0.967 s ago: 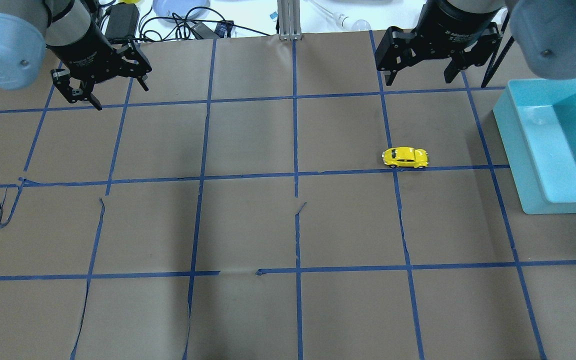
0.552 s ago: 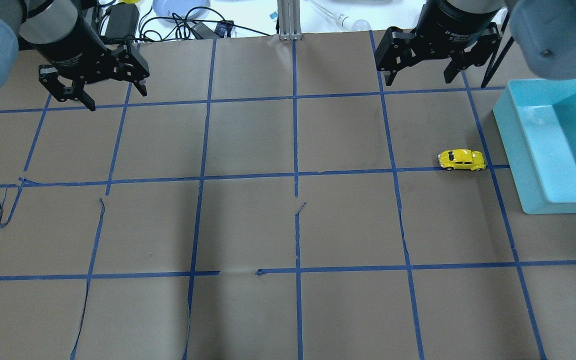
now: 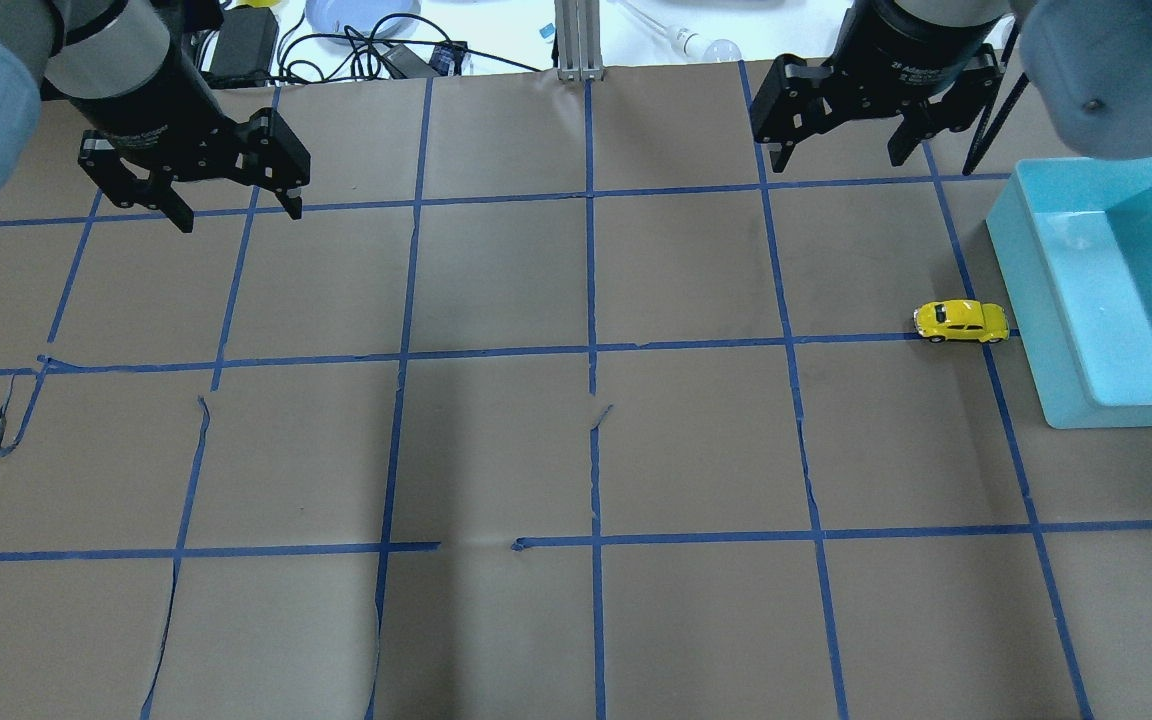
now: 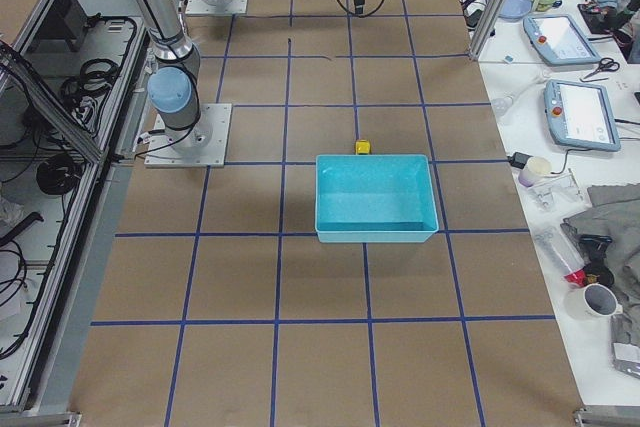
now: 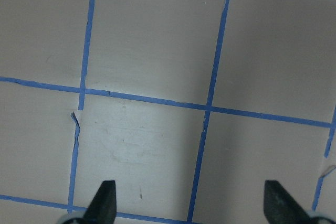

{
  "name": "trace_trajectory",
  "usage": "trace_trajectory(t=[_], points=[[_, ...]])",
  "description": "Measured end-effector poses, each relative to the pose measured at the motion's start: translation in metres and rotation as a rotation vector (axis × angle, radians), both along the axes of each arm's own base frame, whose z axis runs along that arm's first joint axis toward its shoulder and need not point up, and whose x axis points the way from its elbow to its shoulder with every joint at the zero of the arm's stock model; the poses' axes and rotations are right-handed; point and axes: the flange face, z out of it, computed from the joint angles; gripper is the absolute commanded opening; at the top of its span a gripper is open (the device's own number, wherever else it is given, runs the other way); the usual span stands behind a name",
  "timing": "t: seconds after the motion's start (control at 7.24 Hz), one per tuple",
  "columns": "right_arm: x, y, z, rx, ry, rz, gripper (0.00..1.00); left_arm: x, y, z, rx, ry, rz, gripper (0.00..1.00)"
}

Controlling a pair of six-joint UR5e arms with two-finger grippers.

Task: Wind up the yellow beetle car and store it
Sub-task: 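Let the released car roll forward toward the light-blue bin, then lower the right gripper onto the yellow car and close it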

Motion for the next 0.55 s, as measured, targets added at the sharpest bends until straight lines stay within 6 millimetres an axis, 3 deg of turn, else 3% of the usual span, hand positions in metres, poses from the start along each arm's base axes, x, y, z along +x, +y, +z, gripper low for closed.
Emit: trace_trajectory(t=[0.28, 0.55], points=[[-0.003, -0.001, -0.017, 0.037, 0.029, 0.144, 1.0, -0.014, 0.007, -0.001, 0.009, -0.002, -0.038, 1.0], [-0.006, 0.002, -0.067, 0.119, 0.048, 0.288, 1.0, -0.017, 0.015, -0.004, 0.019, -0.003, -0.046, 1.0]])
